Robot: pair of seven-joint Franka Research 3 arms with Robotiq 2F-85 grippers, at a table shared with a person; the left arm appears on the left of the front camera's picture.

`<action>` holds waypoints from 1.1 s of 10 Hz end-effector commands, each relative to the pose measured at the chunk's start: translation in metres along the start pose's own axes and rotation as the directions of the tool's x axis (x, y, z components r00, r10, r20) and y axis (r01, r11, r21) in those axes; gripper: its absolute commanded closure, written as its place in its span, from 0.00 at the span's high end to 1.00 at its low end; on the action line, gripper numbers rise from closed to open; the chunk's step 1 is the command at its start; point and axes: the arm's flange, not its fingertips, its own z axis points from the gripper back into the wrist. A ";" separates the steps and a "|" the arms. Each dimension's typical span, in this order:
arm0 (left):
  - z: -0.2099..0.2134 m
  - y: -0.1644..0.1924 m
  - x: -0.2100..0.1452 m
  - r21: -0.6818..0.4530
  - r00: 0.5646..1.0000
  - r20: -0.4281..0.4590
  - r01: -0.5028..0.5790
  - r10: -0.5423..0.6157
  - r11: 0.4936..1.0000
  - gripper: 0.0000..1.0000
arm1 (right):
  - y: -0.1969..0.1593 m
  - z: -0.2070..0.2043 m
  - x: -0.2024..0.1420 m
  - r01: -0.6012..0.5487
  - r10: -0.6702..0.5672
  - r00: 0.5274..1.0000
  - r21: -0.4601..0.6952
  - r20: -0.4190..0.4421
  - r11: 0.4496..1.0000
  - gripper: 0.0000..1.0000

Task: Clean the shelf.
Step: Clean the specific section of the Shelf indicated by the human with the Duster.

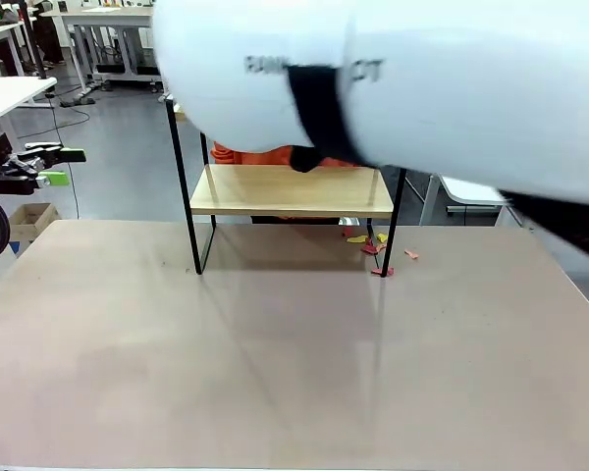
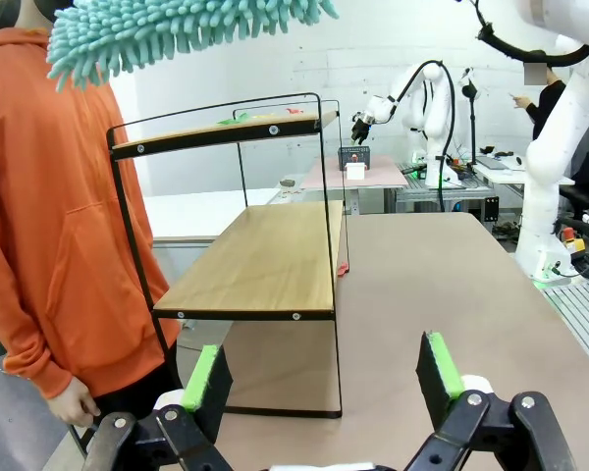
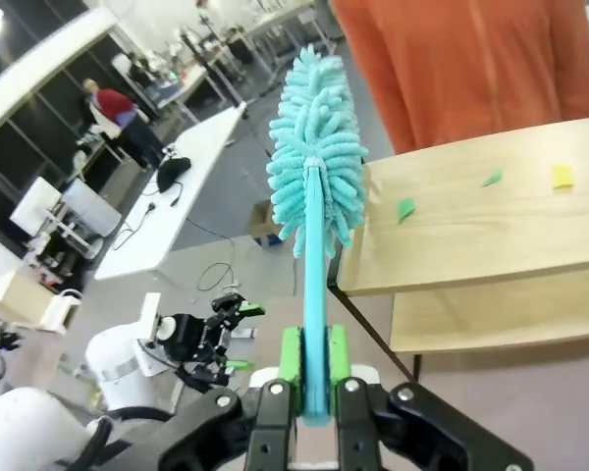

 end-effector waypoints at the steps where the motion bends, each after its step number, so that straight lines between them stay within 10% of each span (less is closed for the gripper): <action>1: 0.000 -0.002 0.002 -0.002 1.000 0.007 0.016 -0.016 1.000 1.00 | 0.027 -0.015 0.008 0.002 -0.001 1.000 -0.078 0.002 0.997 0.14; 11: 0.000 -0.002 0.002 -0.002 1.000 0.007 0.016 -0.016 1.000 1.00 | 0.009 -0.035 -0.018 -0.121 0.082 0.980 -0.218 -0.181 0.968 0.14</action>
